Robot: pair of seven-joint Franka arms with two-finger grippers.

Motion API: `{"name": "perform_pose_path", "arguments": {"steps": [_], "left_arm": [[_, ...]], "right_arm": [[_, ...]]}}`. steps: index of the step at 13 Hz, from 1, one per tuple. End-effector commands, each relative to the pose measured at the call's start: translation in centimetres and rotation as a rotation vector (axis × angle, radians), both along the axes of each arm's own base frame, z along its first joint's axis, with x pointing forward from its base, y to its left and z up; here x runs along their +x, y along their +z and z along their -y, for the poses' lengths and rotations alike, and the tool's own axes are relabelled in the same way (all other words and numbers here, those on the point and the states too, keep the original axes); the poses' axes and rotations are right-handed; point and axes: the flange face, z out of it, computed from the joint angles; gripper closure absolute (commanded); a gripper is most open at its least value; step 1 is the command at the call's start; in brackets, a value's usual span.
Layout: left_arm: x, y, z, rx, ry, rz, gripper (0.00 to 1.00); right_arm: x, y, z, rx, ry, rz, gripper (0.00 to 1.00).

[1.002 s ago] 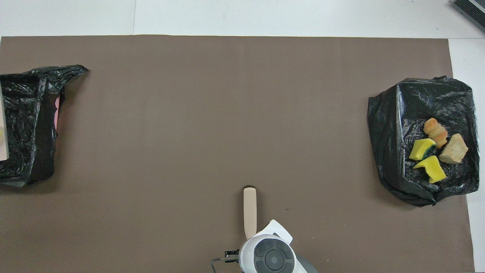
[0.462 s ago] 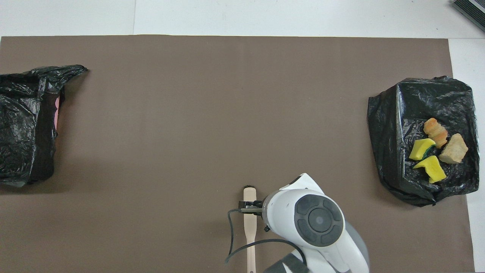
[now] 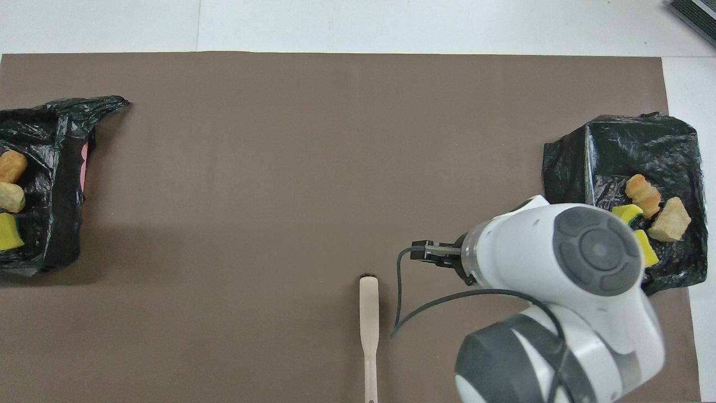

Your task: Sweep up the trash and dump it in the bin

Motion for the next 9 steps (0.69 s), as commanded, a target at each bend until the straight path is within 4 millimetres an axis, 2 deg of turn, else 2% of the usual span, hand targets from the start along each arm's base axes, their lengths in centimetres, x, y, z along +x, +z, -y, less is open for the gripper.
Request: {"name": "perform_pose_path", "arguments": {"steps": [1, 2, 4, 5, 7, 9], "left_arm": [[-0.3, 1.8, 0.5, 0.03, 0.008, 0.019, 1.0], [-0.5, 2.9, 1.1, 0.026, 0.003, 0.038, 1.0], [-0.2, 3.2, 3.0, -0.062, -0.001, 0.078, 1.0], [-0.1, 2.9, 3.6, -0.125, 0.01, 0.095, 1.0], [0.6, 1.5, 6.3, -0.299, 0.021, 0.122, 1.0], [0.8, -0.2, 9.3, -0.426, 0.087, 0.118, 1.0]], "right_arm": [[1.2, 4.3, 3.9, -0.025, 0.012, -0.004, 0.0], [1.4, 5.5, 5.1, -0.026, 0.024, -0.011, 0.0], [1.6, 7.1, 7.4, -0.028, 0.032, -0.037, 0.0], [1.7, 7.4, 8.3, -0.026, 0.024, -0.041, 0.0], [2.0, 7.9, 11.2, -0.014, 0.011, -0.036, 0.0], [1.5, 9.8, 14.6, 0.002, 0.046, -0.014, 0.0]]}}
